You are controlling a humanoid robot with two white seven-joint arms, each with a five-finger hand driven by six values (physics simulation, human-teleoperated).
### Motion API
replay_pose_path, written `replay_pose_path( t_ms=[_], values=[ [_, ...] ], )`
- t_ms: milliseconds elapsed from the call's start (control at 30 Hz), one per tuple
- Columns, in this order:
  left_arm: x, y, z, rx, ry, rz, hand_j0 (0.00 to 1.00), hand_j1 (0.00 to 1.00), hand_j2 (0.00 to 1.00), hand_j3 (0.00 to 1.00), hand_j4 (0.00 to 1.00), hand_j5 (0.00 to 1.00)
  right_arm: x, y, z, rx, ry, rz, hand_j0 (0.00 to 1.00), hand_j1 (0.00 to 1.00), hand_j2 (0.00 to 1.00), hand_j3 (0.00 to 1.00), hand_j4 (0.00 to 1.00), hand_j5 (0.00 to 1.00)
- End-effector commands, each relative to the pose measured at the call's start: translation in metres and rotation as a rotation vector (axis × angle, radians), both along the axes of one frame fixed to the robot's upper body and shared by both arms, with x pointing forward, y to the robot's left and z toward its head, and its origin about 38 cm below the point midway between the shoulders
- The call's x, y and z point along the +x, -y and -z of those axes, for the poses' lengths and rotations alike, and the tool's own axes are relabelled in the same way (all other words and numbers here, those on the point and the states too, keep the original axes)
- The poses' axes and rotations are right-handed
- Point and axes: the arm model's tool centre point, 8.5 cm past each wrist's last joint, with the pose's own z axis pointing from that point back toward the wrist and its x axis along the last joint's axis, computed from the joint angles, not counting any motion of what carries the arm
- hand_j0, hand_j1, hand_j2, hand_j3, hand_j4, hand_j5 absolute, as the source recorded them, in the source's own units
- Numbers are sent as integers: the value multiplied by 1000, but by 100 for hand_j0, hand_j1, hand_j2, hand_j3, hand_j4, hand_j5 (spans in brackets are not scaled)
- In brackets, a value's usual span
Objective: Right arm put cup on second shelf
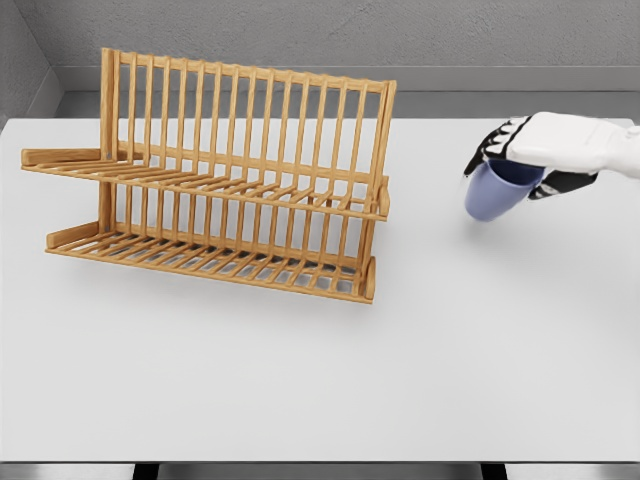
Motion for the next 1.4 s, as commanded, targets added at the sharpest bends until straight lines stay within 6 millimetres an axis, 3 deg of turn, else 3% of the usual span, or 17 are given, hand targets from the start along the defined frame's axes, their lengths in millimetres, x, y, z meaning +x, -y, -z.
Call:
replay_pose_path(
  t_ms=[0, 100, 300, 500, 533, 867, 1367],
  values=[
    [0, 0, 0, 0, 0, 0, 100, 100, 100, 100, 100, 100, 0, 1, -6, 11, 14, 5, 76, 76, 76, 76, 76, 76],
    [-1, 0, 0, 0, -2, 0, 100, 100, 100, 100, 100, 100, -5, -7, -20, 18, 55, -24, 76, 76, 76, 76, 76, 76],
    [0, 0, 0, 0, 0, 0, 100, 100, 100, 100, 100, 100, -12, -19, -28, 12, 81, -70, 76, 76, 76, 76, 76, 76],
    [0, 0, 0, 0, 0, 0, 100, 100, 100, 100, 100, 100, -15, -19, -33, 6, 94, -74, 76, 76, 76, 76, 76, 76],
    [-1, 0, 0, 0, -2, 0, 100, 100, 100, 100, 100, 100, -15, -16, -41, 16, 119, -65, 76, 76, 76, 76, 76, 76],
    [0, 0, 0, 0, 0, 0, 100, 100, 100, 100, 100, 100, -34, -42, -64, 18, 198, -162, 76, 76, 76, 76, 76, 76],
    [0, 0, 0, 0, 0, 0, 100, 100, 100, 100, 100, 100, -42, -57, -81, 31, 255, -210, 76, 76, 76, 76, 76, 76]
  ],
)
